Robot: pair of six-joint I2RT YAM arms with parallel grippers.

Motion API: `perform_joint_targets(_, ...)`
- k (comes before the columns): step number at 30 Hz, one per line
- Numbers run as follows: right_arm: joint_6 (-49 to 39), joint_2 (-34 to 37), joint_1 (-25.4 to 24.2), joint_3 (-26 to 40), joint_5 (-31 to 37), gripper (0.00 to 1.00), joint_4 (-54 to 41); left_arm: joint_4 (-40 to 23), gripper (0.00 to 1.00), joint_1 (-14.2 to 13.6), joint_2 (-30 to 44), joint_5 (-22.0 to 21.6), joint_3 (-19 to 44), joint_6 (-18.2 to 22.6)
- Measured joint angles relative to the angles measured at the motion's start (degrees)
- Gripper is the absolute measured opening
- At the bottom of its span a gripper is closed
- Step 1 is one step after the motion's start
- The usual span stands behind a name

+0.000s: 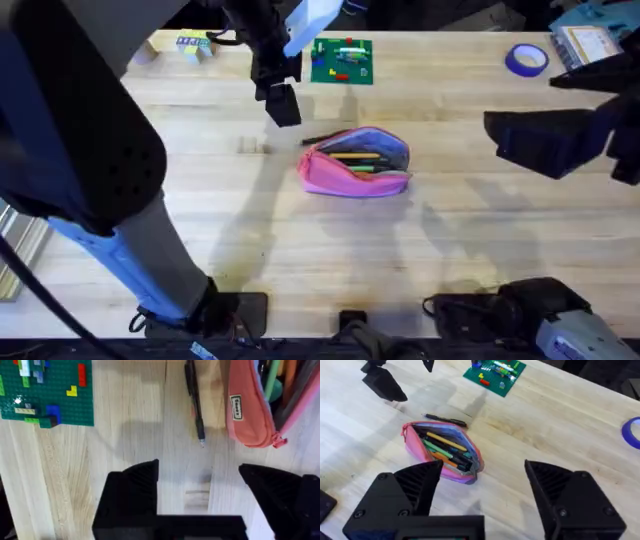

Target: Unzip the bag, pick up the pens from the table one at a time and place them inside, then zip the bag closed.

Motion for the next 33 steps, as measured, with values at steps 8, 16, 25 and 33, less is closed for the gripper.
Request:
perform_joint_targets(8, 0.0, 0.0, 0.0, 0.0, 0.0, 0.997, -0.02, -0.34, 0.993, 0.0, 0.0, 0.2, 0.02, 0.44)
perform_joint_targets(16, 0.02, -0.01, 0.0, 0.0, -0.01, 0.997, -0.02, -0.12, 0.994, -0.41, 0.89, 0.31, 0.08, 0.61)
perform_joint_targets(25, 0.02, -0.01, 0.0, -0.01, 0.0, 0.997, -0.02, 0.73, 0.995, -1.4, 7.9, 0.2, 0.11, 0.61)
perform_joint_targets(33, 0.02, 0.0, 0.0, -0.02, -0.02, 0.998, -0.02, 3.27, 0.995, -2.71, 10.97, -0.02, 0.11, 0.61)
